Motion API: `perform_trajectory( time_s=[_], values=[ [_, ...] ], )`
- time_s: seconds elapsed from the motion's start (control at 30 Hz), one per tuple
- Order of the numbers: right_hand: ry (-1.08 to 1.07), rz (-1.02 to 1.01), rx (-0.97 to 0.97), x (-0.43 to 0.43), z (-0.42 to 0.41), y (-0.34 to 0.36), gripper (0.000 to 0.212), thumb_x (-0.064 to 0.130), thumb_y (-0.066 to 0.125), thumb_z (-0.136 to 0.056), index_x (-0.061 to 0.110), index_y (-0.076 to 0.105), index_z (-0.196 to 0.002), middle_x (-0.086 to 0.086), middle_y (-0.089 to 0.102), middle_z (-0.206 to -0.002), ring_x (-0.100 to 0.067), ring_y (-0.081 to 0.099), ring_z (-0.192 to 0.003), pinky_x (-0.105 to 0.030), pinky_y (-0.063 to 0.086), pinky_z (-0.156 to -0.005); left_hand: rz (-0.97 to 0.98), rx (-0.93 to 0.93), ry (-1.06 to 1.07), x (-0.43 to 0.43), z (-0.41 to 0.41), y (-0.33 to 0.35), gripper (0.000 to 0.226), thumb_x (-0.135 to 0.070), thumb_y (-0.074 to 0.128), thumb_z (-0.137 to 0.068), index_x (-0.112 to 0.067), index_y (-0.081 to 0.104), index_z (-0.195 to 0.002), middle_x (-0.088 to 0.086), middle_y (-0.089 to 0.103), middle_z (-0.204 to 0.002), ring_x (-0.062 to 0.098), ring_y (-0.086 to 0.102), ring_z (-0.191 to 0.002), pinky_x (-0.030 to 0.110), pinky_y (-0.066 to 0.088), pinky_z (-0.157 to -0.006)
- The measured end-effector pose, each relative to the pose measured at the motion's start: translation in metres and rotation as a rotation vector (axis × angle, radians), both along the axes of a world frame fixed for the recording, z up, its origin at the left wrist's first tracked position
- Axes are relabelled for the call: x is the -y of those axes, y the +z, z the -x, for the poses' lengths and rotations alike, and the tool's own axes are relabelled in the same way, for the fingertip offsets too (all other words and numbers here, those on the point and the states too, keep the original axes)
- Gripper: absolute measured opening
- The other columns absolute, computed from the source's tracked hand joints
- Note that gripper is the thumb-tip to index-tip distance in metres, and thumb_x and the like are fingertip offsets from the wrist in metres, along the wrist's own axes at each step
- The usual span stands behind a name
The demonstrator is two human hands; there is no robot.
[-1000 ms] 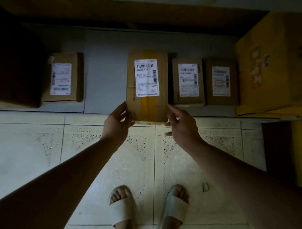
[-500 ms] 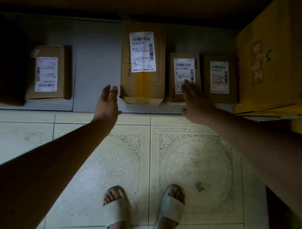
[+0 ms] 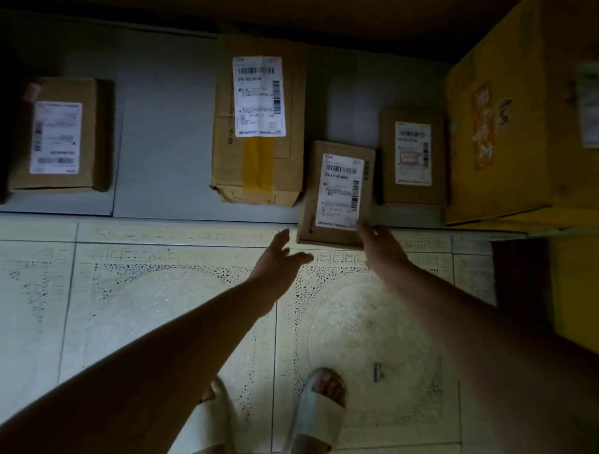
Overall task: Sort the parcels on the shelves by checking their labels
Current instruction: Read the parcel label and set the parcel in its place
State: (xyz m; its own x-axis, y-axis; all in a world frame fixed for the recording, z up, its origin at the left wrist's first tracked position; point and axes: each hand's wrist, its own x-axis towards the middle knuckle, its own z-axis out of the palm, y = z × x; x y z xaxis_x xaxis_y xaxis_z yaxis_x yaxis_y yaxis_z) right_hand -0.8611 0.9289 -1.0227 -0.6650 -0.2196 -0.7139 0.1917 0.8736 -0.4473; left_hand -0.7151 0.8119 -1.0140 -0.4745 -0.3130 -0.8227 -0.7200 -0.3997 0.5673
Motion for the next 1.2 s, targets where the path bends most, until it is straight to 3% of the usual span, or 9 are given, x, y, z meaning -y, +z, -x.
perform_trajectory(
  time_s=[0.1,0.37,0.43,0.53,0.7,0.77,0.93,1.07,1.2],
  values=[
    [-0.099,0.15,0.254,-0.006,-0.017,-0.004,0.062,0.059,0.034,-0.103,0.02,0.037,-0.151,-0.01,0.045,-0.153,-0.034,0.048,-0.134,-0.055,0.042,-0.11,0.004,-0.07,-0.122,-0.001,0.009,0.002,0.053,-0.027,0.055,-0.102,-0.035,0.038,-0.152,-0.001,0.048,-0.154,0.023,0.042,-0.142,0.035,0.029,-0.102],
    [-0.409,0.207,0.392,-0.096,-0.15,0.081,0.029,0.05,0.061,-0.092,0.026,0.064,-0.108,-0.006,0.07,-0.113,-0.023,0.07,-0.103,-0.039,0.058,-0.093,-0.117,0.161,-0.001,-0.04,-0.101,0.076,0.056,-0.049,0.071,-0.089,-0.025,0.052,-0.136,-0.001,0.064,-0.128,0.023,0.059,-0.118,0.042,0.05,-0.097],
    [-0.37,0.201,0.434,-0.115,-0.185,0.128,0.027,0.05,0.059,-0.092,0.029,0.063,-0.109,-0.005,0.07,-0.114,-0.022,0.071,-0.104,-0.035,0.059,-0.09,-0.224,0.2,-0.007,-0.049,-0.136,0.112,0.057,-0.043,0.074,-0.088,-0.025,0.05,-0.136,0.002,0.065,-0.128,0.022,0.062,-0.117,0.04,0.053,-0.096],
    [-0.181,0.165,0.464,-0.13,-0.222,0.206,0.055,0.058,0.054,-0.088,0.026,0.056,-0.133,-0.002,0.07,-0.119,-0.015,0.074,-0.096,-0.029,0.06,-0.085,-0.316,0.171,-0.094,-0.055,-0.185,0.176,0.055,-0.037,0.078,-0.085,-0.021,0.059,-0.134,0.002,0.068,-0.127,0.019,0.066,-0.117,0.041,0.057,-0.099],
    [0.174,0.123,0.48,-0.12,-0.226,0.336,0.073,0.073,0.053,-0.085,0.029,0.046,-0.143,0.009,0.072,-0.105,-0.004,0.074,-0.076,-0.016,0.057,-0.066,-0.326,0.017,-0.112,-0.041,-0.232,0.305,0.051,-0.034,0.079,-0.083,-0.022,0.065,-0.131,0.005,0.066,-0.13,0.02,0.065,-0.119,0.034,0.059,-0.094],
    [0.289,0.14,0.463,-0.109,-0.216,0.389,0.074,0.07,0.058,-0.084,0.033,0.041,-0.146,0.005,0.073,-0.101,-0.008,0.075,-0.077,-0.021,0.057,-0.069,-0.236,-0.043,-0.132,-0.032,-0.242,0.362,0.058,-0.035,0.083,-0.078,-0.022,0.064,-0.132,0.002,0.066,-0.131,0.014,0.067,-0.116,0.028,0.059,-0.092],
    [0.57,0.189,0.226,-0.078,-0.206,0.526,0.082,0.071,0.061,-0.079,0.046,0.029,-0.151,0.008,0.073,-0.097,-0.005,0.07,-0.085,-0.029,0.056,-0.08,-0.022,-0.213,-0.059,-0.015,-0.264,0.496,0.069,-0.03,0.089,-0.071,-0.023,0.06,-0.133,-0.001,0.071,-0.124,0.023,0.07,-0.111,0.039,0.058,-0.091],
    [0.553,0.368,0.042,-0.064,-0.238,0.615,0.079,0.056,0.066,-0.087,0.043,0.026,-0.154,0.01,0.071,-0.105,-0.004,0.068,-0.089,-0.031,0.057,-0.084,0.15,-0.377,-0.012,0.002,-0.284,0.587,0.07,-0.026,0.09,-0.071,-0.022,0.057,-0.133,0.002,0.068,-0.127,0.023,0.068,-0.114,0.037,0.059,-0.089],
    [0.495,0.561,-0.086,-0.062,-0.27,0.674,0.08,0.063,0.062,-0.084,0.044,0.027,-0.154,0.011,0.069,-0.118,-0.006,0.067,-0.102,-0.034,0.059,-0.088,0.264,-0.507,0.012,0.011,-0.302,0.66,0.073,-0.033,0.085,-0.067,-0.023,0.056,-0.134,0.005,0.066,-0.128,0.023,0.067,-0.115,0.034,0.06,-0.087]
  ],
)
